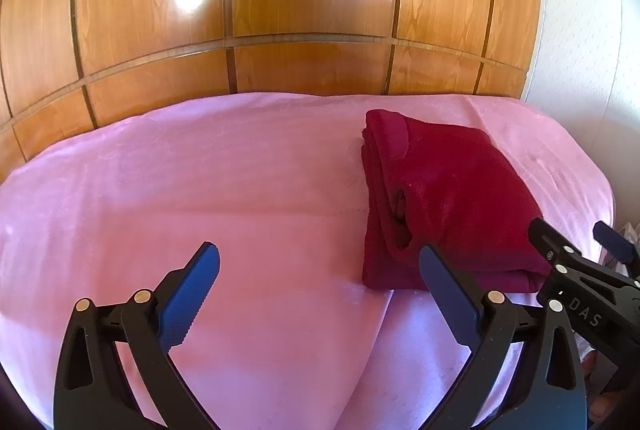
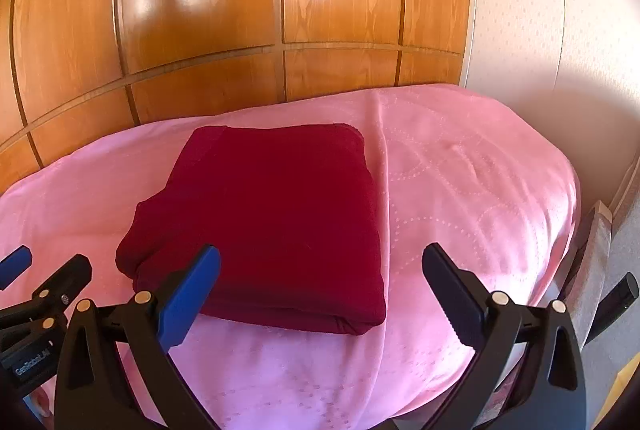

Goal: Fold small clothes

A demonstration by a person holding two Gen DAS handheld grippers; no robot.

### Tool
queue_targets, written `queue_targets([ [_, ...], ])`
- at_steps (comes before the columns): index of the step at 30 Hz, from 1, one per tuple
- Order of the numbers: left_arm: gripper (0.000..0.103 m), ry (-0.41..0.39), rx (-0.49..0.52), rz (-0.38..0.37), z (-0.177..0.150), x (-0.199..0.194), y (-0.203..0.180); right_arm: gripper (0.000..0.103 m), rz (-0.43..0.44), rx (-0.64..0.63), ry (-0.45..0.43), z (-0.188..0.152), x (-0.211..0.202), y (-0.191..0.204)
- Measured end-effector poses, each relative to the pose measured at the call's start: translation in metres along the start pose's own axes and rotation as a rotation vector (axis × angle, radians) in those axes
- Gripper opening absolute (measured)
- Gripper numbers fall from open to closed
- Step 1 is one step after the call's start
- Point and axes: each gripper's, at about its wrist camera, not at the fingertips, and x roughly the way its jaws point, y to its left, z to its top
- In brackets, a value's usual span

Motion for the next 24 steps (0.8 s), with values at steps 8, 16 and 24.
queue_targets([
  [8, 0.099, -0.024, -0.007, 0.009, 0.0011, -0.0042, 0.0001, 0.101, 0.011, -0.008, 0.006, 0.0002, 0.0005, 0.0013],
  [16, 0.099, -0.046, -0.017, 0.023, 0.003, -0.0079, -0.0014, 0.101, 0.0, -0.015, -0.015, 0.0004, -0.0039, 0.0036],
  [24, 0.099, -0.044, -0.008, 0.024, 0.0051, -0.0065, -0.002, 0.101, -0.006, -0.013, -0.021, 0.0002, -0.0056, 0.0061],
])
